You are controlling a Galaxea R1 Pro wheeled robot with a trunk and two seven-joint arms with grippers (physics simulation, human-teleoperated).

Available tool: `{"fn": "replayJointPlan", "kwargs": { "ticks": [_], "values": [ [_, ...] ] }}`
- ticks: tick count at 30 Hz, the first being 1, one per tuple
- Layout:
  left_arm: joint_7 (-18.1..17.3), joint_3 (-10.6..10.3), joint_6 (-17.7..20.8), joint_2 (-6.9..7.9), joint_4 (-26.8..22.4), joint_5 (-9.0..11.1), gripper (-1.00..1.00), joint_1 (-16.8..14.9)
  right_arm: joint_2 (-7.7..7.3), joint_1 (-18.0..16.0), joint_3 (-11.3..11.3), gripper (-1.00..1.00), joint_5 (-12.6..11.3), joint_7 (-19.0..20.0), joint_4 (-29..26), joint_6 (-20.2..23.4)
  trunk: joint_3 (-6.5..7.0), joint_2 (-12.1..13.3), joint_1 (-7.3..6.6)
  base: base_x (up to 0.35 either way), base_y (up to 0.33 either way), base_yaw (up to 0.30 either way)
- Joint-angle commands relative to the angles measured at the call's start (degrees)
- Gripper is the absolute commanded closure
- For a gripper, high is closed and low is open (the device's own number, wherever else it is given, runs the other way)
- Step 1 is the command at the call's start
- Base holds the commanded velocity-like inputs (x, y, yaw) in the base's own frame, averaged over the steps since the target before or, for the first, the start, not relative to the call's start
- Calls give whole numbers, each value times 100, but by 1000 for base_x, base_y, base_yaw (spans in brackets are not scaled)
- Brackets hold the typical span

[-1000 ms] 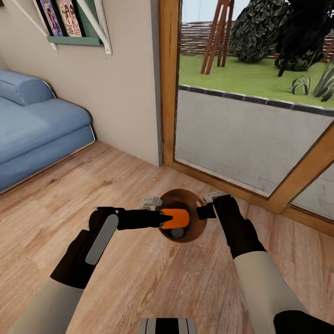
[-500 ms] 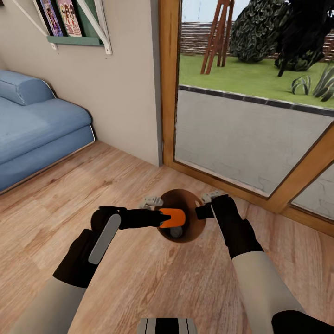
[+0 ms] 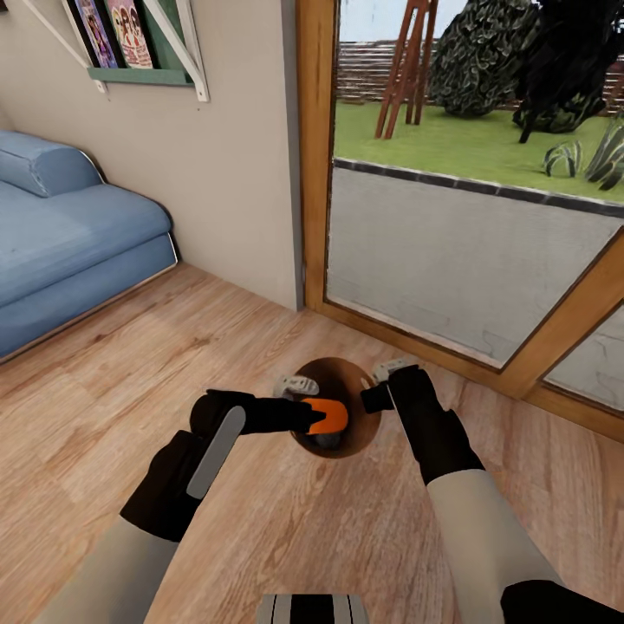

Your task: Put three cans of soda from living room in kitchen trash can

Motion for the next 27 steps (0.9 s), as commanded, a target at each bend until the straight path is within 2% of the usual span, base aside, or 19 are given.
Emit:
{"fn": "replayJointPlan", "kwargs": {
  "ticks": [1, 8, 17, 18, 27],
  "values": [
    [12, -9, 0, -17, 45, -94, 100, 2, 5, -2, -1, 100, -179, 2, -126, 22, 0, 0, 0, 0, 0, 0],
    [16, -144, 0, -88, 178, -140, 100, 2, 22, 2, -5, 100, -174, 2, -126, 22, 0, 0, 0, 0, 0, 0],
    [14, -170, -14, -102, 191, -240, 100, 2, 24, 6, -5, 100, -174, 2, -123, 22, 0, 0, 0, 0, 0, 0],
    [14, -171, -14, -102, 191, -242, -100, 2, 24, 6, -5, 100, -174, 2, -124, 22, 0, 0, 0, 0, 0, 0],
    [12, -171, -21, -99, 197, -250, -100, 2, 24, 6, -5, 100, -174, 2, -124, 22, 0, 0, 0, 0, 0, 0]
  ]
}}
